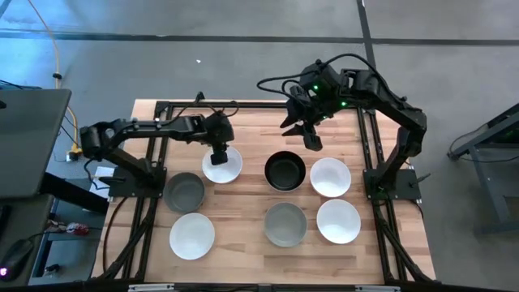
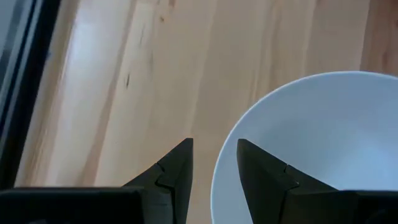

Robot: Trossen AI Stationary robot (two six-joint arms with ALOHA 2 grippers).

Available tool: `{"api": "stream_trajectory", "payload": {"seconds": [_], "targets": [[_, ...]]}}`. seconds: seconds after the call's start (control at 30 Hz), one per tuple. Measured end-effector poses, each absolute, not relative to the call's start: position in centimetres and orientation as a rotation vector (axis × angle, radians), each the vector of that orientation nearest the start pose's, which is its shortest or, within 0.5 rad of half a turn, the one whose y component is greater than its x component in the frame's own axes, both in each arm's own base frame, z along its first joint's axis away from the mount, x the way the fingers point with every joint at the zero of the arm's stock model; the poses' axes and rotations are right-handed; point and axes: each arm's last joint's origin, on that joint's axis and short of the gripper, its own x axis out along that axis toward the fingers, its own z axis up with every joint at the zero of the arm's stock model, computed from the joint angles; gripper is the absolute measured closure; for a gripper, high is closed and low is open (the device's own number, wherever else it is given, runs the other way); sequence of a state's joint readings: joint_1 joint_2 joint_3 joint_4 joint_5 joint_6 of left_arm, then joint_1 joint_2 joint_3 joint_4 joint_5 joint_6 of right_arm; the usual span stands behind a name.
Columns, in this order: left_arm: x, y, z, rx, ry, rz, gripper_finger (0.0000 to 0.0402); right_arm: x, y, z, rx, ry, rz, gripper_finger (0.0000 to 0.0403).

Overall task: Nest bowls inside each other
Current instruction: Stack the top right white bowl on top of the black bowl

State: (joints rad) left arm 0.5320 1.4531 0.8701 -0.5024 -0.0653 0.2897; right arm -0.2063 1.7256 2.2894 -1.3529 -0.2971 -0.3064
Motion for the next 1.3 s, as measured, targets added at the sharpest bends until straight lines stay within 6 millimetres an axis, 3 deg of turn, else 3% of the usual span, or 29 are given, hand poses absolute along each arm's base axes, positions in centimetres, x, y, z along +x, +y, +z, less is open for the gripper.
{"api": "stream_trajectory", "payload": {"seconds": [0.17,0.5,0.87,1.3], "targets": [[23.4,14.3,18.4,0.003,1.264,0.392,0.0289,29.8,-5.3,47.8,-0.091,0.733,0.236,0.0298],[23.0,15.3,17.5,-0.043,1.296,0.423,0.0292,29.8,-5.2,47.9,-0.098,0.726,0.26,0.0298],[22.9,15.4,17.8,-0.055,1.279,0.403,0.0394,29.8,-5.2,47.9,-0.106,0.724,0.263,0.0298],[21.9,16.8,17.9,-0.289,1.212,0.477,0.04,29.8,-5.2,47.9,-0.097,0.725,0.259,0.0298]]}}
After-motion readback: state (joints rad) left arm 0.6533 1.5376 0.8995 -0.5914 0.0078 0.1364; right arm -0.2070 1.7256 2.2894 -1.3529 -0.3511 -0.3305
